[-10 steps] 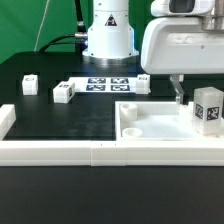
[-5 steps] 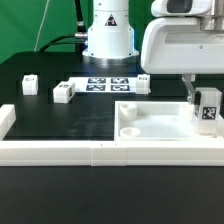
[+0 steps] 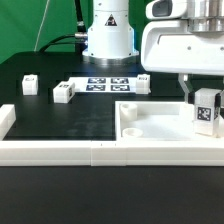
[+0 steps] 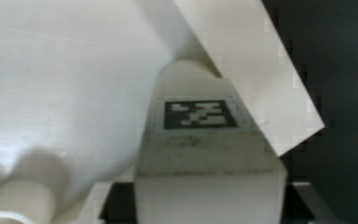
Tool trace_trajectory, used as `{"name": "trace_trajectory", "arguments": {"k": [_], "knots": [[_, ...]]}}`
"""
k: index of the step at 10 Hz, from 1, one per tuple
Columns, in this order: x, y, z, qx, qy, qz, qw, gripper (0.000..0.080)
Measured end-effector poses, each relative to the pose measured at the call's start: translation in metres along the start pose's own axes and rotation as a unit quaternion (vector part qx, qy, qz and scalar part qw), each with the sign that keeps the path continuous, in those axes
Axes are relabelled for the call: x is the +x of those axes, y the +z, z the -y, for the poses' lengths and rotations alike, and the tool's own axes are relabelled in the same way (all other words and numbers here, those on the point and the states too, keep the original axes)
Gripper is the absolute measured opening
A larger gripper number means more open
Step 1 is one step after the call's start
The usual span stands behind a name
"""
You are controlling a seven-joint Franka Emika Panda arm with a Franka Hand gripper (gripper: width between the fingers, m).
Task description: Assemble one leg
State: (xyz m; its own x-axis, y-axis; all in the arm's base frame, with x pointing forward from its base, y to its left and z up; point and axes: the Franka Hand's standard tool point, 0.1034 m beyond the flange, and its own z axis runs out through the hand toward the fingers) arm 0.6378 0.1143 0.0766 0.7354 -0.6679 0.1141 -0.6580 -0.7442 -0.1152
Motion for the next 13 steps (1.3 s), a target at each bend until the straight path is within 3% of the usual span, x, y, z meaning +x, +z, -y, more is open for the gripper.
{"name": "trace_trajectory", "arguments": {"k": [2,4,6,8,9,10,11,12,13], "knots": [[0.0011,0.0006,-0.0030,-0.002,0.157,0.003,0.988,0.0291],[-0.0002,0.0010,-0.0046,-0.013,0.299,0.002,0.954,0.0291],[-0.0004,0.0009,-0.0061,-0.016,0.385,0.010,0.923,0.0291],[-0.0013,0.0010,-0.0064,-0.017,0.423,0.013,0.906,0.0297],[-0.0016,0.0014,-0.0065,-0.017,0.408,0.013,0.913,0.0297],[-0.0018,0.0013,-0.0062,-0.017,0.389,0.013,0.921,0.0494],[-0.0030,0.0009,-0.0048,-0.016,0.353,0.014,0.935,0.0494],[-0.0047,0.0011,-0.0033,-0.015,0.284,0.015,0.959,0.0615],[-0.0067,0.0014,-0.0018,-0.013,0.219,0.016,0.975,0.0639]]}}
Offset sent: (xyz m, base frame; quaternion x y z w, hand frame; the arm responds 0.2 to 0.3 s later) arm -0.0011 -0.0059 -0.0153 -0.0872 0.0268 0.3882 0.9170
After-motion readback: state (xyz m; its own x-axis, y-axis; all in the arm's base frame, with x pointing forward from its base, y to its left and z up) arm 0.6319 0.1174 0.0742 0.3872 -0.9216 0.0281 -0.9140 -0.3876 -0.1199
